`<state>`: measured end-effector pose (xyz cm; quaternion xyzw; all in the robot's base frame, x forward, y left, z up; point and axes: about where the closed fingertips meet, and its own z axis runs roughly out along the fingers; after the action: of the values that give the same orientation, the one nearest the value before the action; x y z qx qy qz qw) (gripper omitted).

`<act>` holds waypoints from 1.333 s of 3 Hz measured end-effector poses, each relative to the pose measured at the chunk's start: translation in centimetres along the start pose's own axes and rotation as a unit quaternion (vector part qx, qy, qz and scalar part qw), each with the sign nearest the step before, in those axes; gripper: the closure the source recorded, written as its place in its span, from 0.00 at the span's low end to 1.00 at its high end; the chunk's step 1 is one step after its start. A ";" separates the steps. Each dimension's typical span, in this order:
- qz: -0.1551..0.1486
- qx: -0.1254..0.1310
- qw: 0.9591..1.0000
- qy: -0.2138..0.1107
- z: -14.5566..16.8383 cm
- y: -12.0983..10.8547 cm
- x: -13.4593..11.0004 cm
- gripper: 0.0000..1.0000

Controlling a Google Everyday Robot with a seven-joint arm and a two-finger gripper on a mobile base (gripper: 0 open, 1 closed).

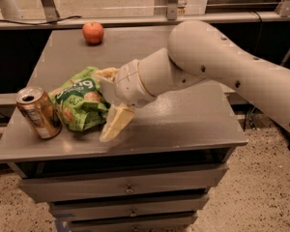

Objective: Move green rice chip bag near orange can

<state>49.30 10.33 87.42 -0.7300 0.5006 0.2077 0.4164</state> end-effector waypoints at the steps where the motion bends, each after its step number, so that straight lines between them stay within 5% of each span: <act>1: 0.001 0.007 1.000 0.021 -2.0 -0.9 0.6 0.00; 3: -0.001 0.072 0.997 0.027 -10.8 -6.2 1.2 0.00; 4: 0.004 0.111 0.994 0.004 -15.9 -9.4 1.1 0.00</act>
Offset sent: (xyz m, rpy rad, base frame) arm 0.0598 -0.1030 0.0868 -0.0072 -0.0964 -0.1447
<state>56.44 -1.84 99.40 -0.6781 0.5252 0.1494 0.4920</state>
